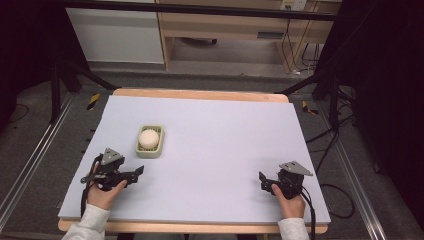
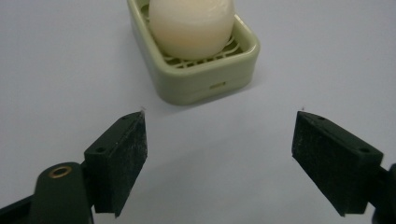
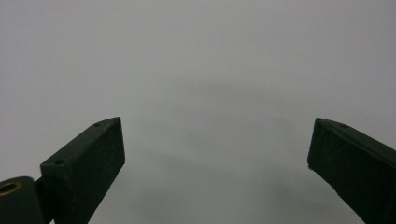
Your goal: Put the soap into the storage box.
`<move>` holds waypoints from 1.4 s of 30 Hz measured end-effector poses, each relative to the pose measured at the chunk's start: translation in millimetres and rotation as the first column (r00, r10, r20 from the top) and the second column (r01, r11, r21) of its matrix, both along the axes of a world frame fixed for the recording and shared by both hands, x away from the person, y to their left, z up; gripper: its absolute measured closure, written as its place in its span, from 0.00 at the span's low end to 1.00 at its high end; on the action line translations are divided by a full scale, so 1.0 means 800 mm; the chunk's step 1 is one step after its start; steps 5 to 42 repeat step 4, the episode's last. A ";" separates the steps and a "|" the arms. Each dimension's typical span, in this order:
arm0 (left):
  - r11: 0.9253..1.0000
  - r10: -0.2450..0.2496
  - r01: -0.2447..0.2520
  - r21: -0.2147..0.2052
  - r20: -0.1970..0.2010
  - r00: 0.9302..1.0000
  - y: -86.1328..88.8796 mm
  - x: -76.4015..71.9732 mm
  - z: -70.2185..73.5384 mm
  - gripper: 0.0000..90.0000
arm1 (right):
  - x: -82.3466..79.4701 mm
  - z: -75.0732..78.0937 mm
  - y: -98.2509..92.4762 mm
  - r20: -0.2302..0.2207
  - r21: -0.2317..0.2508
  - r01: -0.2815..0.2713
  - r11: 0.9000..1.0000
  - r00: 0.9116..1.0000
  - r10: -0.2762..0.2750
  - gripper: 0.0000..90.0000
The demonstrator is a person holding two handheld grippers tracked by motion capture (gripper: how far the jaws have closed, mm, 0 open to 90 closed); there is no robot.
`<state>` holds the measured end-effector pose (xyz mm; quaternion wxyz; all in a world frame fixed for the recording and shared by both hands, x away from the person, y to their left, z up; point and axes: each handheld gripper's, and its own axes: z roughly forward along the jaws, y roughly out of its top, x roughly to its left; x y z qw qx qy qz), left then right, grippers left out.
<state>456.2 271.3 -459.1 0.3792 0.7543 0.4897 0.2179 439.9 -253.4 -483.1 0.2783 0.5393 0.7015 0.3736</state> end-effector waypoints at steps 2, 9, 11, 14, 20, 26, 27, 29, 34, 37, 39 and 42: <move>1.000 0.013 -0.013 0.001 -0.010 1.000 0.011 -0.004 -0.004 0.20 | -0.001 0.000 0.000 -0.003 0.001 -0.001 1.000 1.000 0.001 0.05; 1.000 0.020 -0.020 0.001 -0.010 1.000 0.015 -0.006 -0.005 0.20 | -0.001 0.000 -0.001 -0.004 0.003 0.001 1.000 1.000 -0.001 0.05; 1.000 0.020 -0.020 0.001 -0.010 1.000 0.015 -0.006 -0.005 0.20 | -0.001 0.000 -0.001 -0.004 0.003 0.001 1.000 1.000 -0.001 0.05; 1.000 0.020 -0.020 0.001 -0.010 1.000 0.015 -0.006 -0.005 0.20 | -0.001 0.000 -0.001 -0.004 0.003 0.001 1.000 1.000 -0.001 0.05; 1.000 0.020 -0.020 0.001 -0.010 1.000 0.015 -0.006 -0.005 0.20 | -0.001 0.000 -0.001 -0.004 0.003 0.001 1.000 1.000 -0.001 0.05; 1.000 0.020 -0.020 0.001 -0.010 1.000 0.015 -0.006 -0.005 0.20 | -0.001 0.000 -0.001 -0.004 0.003 0.001 1.000 1.000 -0.001 0.05; 1.000 0.020 -0.020 0.001 -0.010 1.000 0.015 -0.006 -0.005 0.20 | -0.001 0.000 -0.001 -0.004 0.003 0.001 1.000 1.000 -0.001 0.05; 1.000 0.020 -0.020 0.001 -0.010 1.000 0.015 -0.006 -0.005 0.20 | -0.001 0.000 -0.001 -0.004 0.003 0.001 1.000 1.000 -0.001 0.05; 1.000 0.020 -0.020 0.001 -0.010 1.000 0.015 -0.006 -0.005 0.20 | -0.001 0.000 -0.001 -0.004 0.003 0.001 1.000 1.000 -0.001 0.05; 1.000 0.020 -0.020 0.001 -0.010 1.000 0.015 -0.006 -0.005 0.20 | -0.001 0.000 -0.001 -0.004 0.003 0.001 1.000 1.000 -0.001 0.05; 1.000 0.020 -0.020 0.001 -0.010 1.000 0.015 -0.006 -0.005 0.20 | -0.001 0.000 -0.001 -0.004 0.003 0.001 1.000 1.000 -0.001 0.05; 1.000 0.020 -0.020 0.001 -0.010 1.000 0.015 -0.006 -0.005 0.20 | -0.001 0.000 -0.001 -0.004 0.003 0.001 1.000 1.000 -0.001 0.05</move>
